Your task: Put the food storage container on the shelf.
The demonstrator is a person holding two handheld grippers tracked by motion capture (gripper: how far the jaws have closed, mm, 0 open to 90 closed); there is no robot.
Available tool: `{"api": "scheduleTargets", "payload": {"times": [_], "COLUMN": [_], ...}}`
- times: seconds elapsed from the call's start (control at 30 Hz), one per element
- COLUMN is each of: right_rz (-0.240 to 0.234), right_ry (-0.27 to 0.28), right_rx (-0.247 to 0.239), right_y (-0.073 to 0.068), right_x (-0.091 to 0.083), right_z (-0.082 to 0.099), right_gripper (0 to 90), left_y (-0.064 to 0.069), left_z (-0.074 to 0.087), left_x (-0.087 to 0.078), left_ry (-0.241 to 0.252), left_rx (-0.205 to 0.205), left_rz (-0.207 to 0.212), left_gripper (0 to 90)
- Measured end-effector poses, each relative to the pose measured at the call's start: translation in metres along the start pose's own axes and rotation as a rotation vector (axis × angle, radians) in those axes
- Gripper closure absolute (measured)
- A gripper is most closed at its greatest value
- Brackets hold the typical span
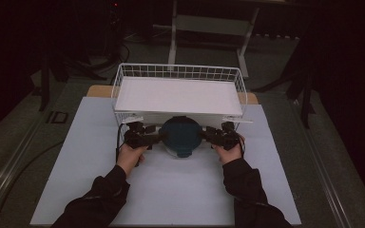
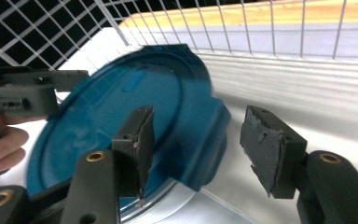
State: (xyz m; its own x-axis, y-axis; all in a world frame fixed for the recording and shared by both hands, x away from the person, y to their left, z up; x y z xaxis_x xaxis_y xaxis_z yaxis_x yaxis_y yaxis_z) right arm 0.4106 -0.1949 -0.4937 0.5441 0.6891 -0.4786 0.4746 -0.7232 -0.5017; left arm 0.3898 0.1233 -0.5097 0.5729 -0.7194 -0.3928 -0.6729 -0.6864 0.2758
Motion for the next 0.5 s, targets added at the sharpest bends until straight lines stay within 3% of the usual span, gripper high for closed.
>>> {"api": "scheduleTargets", "payload": {"times": [0.03,0.1,0.3,0.5], "right_rz": [-0.007,-0.011,-0.01,0.001], "right_ry": [-0.012,-0.024,-0.007,-0.007], "right_rx": [0.014,0.023,-0.028,-0.087], "right_y": [-0.003,-0.005,-0.008,-0.019], "right_x": [-0.003,-0.005,-0.011,-0.026], "right_z": [0.0,0.0,0.009,0.017], "right_gripper": [43.3,43.2,43.2,44.0], "left_y": [0.003,0.006,0.015,0.023], "left_z": [0.0,0.0,0.002,0.008], "left_x": [-0.001,-0.003,-0.012,-0.026], "left_ry": [0.007,0.018,0.011,-0.002], "left_rx": [-0.025,-0.031,0.02,0.04], "left_rz": [0.026,0.046,0.085,0.11], "left_gripper": [19.0,14.3,1.7,1.7]}}
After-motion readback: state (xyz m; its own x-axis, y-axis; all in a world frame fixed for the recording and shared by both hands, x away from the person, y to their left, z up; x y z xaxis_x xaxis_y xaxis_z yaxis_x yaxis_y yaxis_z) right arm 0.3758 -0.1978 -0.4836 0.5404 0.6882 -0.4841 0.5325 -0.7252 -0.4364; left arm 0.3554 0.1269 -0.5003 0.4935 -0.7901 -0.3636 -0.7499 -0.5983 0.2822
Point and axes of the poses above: each handheld gripper's, and its own axes: x roughly forward along the jaws, z roughly out of its underside, y roughly to its right, the point moved 1 cm from there along x, roughly forward along the jaws, and after that the axes turned 9 degrees about x, right-handed, at the moved point
